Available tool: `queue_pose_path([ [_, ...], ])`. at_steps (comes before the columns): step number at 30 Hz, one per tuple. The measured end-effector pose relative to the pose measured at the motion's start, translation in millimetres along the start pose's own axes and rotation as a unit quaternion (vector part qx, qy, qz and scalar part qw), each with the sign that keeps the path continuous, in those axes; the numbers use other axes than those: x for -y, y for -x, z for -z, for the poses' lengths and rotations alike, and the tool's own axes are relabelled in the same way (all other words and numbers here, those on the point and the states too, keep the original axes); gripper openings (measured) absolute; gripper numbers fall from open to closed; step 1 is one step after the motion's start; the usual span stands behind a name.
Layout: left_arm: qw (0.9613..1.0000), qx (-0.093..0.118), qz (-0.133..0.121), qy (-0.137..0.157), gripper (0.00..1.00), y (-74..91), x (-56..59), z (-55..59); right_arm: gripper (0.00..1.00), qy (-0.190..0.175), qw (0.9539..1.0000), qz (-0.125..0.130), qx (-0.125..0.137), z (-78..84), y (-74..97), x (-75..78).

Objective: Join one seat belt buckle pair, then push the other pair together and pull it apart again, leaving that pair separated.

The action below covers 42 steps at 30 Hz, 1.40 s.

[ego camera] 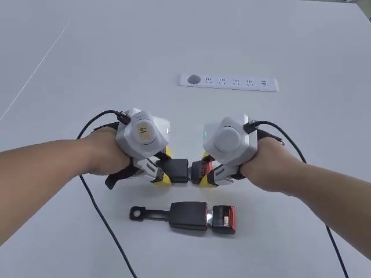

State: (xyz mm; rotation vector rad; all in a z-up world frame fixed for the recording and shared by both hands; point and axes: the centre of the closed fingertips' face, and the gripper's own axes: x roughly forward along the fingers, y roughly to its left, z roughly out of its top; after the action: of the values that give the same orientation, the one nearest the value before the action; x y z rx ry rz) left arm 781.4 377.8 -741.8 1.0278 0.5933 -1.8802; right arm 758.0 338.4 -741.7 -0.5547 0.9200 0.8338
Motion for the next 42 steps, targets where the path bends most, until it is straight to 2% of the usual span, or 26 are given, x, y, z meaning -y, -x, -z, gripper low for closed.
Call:
queue_pose_path([
  [6, 1.0, 0.001, 0.001, 0.001, 0.32, -0.4, -0.2, -0.5, 0.29, -0.004, 1.0, 0.0, -0.004, 1.5, 1.6, -1.2],
  [11, 1.0, 0.001, 0.002, 0.0, 0.32, -1.1, -1.6, 0.4, 0.29, -0.008, 0.9999, 0.001, -0.01, 10.9, 5.4, -0.4],
  [14, 1.0, 0.002, 0.001, 0.002, 0.32, -0.6, -1.5, 0.3, 0.3, -0.01, 0.9999, 0.001, -0.005, 10.1, 5.4, -0.7],
  [16, 1.0, 0.003, 0.0, 0.003, 0.32, -0.3, -1.5, 0.3, 0.3, -0.004, 0.9999, 0.002, -0.012, 14.4, 7.4, 0.7],
  [18, 1.0, 0.007, 0.0, 0.005, 0.32, 0.0, -1.5, -0.3, 0.3, -0.014, 0.9999, -0.003, 0.003, 14.9, 9.6, 0.2],
  [23, 1.0, 0.008, 0.002, 0.002, 0.33, 0.1, -0.6, -0.6, 0.3, -0.012, 0.9999, -0.001, -0.001, 20.5, 12.2, -2.3],
  [30, 1.0, 0.007, 0.0, 0.004, 0.33, 0.3, 0.8, -0.9, 0.3, -0.015, 0.9999, -0.001, -0.003, 35.8, 21.1, -1.1],
  [42, 1.0, 0.005, 0.001, 0.009, 0.33, 0.1, 0.8, -0.8, 0.31, -0.038, 0.9993, -0.002, 0.002, 74.7, 43.7, -4.1],
])
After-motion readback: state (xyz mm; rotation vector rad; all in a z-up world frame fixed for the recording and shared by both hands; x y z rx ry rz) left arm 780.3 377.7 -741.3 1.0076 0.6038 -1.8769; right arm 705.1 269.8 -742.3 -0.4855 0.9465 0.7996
